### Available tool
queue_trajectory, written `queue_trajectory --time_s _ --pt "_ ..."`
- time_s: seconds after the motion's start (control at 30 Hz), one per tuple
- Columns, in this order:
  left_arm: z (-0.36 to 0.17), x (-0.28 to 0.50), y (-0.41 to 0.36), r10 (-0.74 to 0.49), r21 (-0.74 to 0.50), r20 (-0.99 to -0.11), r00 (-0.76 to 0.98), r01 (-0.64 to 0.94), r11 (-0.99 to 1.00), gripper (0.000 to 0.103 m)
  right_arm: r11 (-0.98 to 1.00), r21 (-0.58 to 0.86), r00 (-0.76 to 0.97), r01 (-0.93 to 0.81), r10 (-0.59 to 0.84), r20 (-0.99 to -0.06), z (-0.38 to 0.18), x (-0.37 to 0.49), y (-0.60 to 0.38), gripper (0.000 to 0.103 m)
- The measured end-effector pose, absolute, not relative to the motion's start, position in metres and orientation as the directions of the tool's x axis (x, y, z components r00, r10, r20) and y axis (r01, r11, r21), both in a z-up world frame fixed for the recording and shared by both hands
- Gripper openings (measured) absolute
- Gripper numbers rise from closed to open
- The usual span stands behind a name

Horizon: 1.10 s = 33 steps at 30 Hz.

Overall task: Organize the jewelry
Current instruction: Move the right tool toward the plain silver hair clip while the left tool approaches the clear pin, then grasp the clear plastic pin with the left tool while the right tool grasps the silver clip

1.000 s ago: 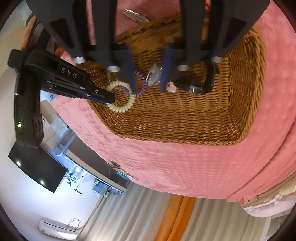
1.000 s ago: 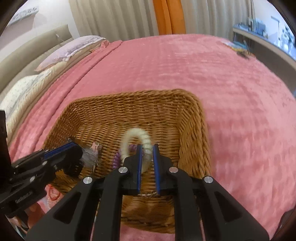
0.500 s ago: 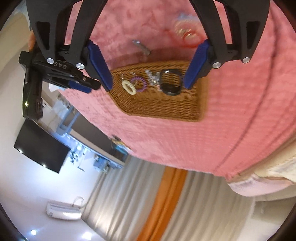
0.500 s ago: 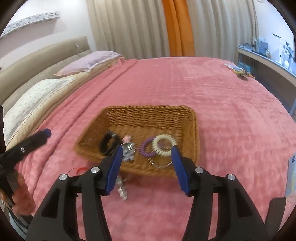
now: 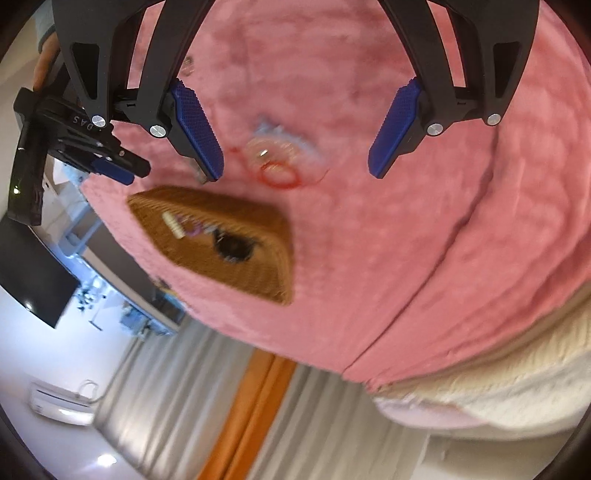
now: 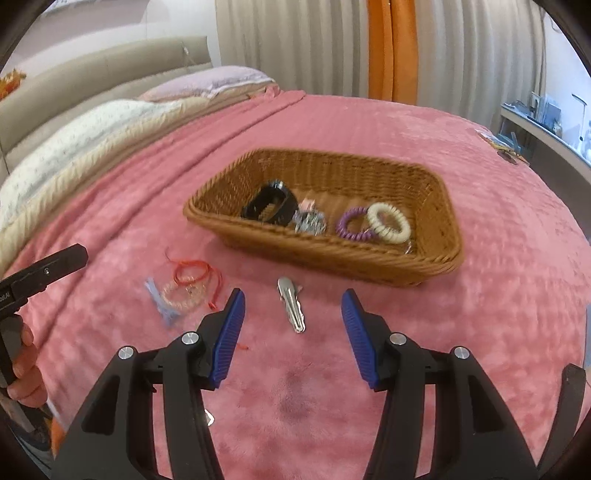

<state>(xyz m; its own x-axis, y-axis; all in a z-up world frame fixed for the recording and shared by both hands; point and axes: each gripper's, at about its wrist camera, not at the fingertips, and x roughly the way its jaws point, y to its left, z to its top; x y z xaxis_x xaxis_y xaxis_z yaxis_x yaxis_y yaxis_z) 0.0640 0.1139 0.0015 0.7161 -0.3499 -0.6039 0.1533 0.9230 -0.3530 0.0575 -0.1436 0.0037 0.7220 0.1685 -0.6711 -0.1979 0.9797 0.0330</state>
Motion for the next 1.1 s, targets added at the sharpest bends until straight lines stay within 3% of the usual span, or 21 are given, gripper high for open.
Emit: queue_trajectory --time_s 0.13,0.23,0.43,0.57,0.77,0.93,1.1 --pt "-0.021 0.071 0.122 -0.364 -0.398 -0.652 0.664 0.109 0.911 0.075 0.982 0.047 0.693 -0.181 0.161 -0.702 -0.014 0.074 -0.144 0.051" --pt "-0.039 0.082 0.120 -0.409 -0.453 -0.684 0.604 0.087 0.887 0.054 0.986 0.059 0.674 -0.156 0.150 -0.723 -0.029 0.085 -0.149 0.051" --pt "-0.057 0.101 0.113 -0.437 -0.509 -0.701 0.563 0.034 0.860 0.043 0.981 0.118 0.664 -0.153 0.190 -0.723 -0.037 0.091 -0.159 0.051" --pt "-0.066 0.112 0.104 -0.412 -0.492 -0.731 0.544 -0.002 0.870 0.018 0.979 0.126 0.659 -0.159 0.200 -0.725 -0.041 0.091 -0.160 0.051" --pt "-0.059 0.115 0.095 -0.375 -0.410 -0.760 0.531 0.057 0.910 0.014 0.975 0.150 0.662 -0.166 0.223 -0.716 -0.040 0.090 -0.164 0.051" --pt "-0.042 0.113 0.087 -0.376 -0.284 -0.792 0.482 0.255 0.924 0.014 0.980 0.136 0.650 -0.144 0.197 -0.734 -0.039 0.093 -0.164 0.051" --pt "-0.033 0.102 0.051 -0.322 -0.062 -0.819 0.475 0.485 0.872 0.013 0.986 0.107 0.627 -0.128 0.164 -0.762 -0.037 0.104 -0.153 0.051"
